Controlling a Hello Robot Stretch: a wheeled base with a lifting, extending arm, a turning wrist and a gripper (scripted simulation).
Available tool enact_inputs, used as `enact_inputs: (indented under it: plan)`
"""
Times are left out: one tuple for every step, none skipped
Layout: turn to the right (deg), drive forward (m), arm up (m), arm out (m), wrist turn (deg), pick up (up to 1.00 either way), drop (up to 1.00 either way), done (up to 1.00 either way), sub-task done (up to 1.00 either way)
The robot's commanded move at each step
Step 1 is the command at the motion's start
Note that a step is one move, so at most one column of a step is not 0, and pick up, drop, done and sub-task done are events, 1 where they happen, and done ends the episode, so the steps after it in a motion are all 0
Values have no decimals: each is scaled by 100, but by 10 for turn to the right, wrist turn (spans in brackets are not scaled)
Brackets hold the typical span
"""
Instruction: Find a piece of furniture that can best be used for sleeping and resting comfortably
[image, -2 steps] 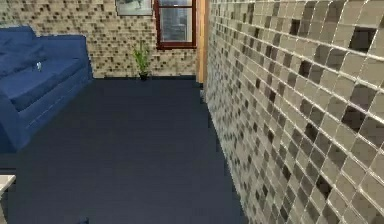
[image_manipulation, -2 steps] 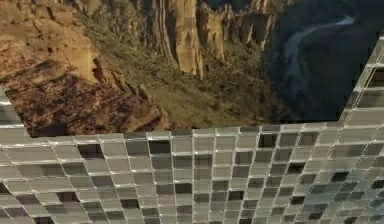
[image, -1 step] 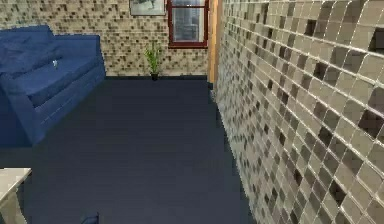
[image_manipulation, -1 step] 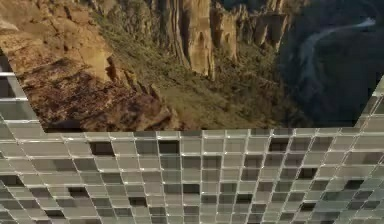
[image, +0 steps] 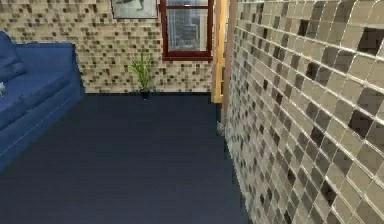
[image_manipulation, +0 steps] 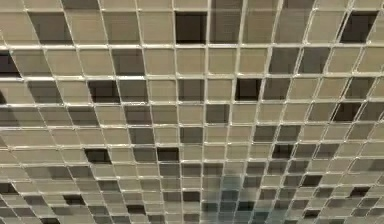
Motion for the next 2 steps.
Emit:
enact_inputs:
  plan:
    - [0, 100, 0, 0, 0, 0, 0, 0, 0]
    - [-30, 0, 0, 0, 0, 0, 0, 0, 0]
